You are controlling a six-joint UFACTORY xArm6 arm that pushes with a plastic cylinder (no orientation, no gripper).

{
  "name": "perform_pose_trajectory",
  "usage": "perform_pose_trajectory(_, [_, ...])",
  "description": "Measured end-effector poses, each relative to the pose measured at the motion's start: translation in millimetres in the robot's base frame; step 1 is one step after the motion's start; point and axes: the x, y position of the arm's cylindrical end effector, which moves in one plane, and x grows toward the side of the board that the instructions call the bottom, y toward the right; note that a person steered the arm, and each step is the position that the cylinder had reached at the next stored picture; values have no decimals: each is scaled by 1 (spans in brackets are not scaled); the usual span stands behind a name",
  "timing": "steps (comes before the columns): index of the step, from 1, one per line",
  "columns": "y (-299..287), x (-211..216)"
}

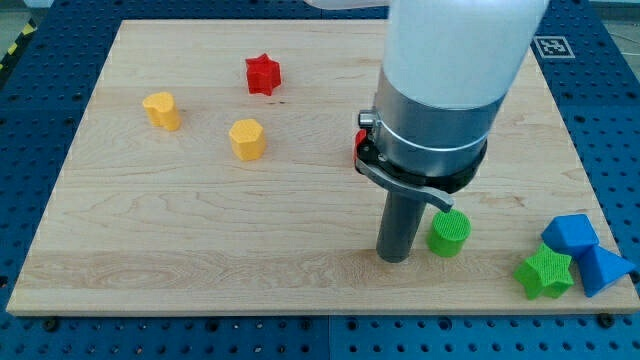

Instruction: Slide the green circle towards the group of blocks

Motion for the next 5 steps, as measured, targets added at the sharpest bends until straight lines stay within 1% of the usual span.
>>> perform_pose_trajectory(2, [31, -4])
perform_pose_trajectory(5, [44, -5])
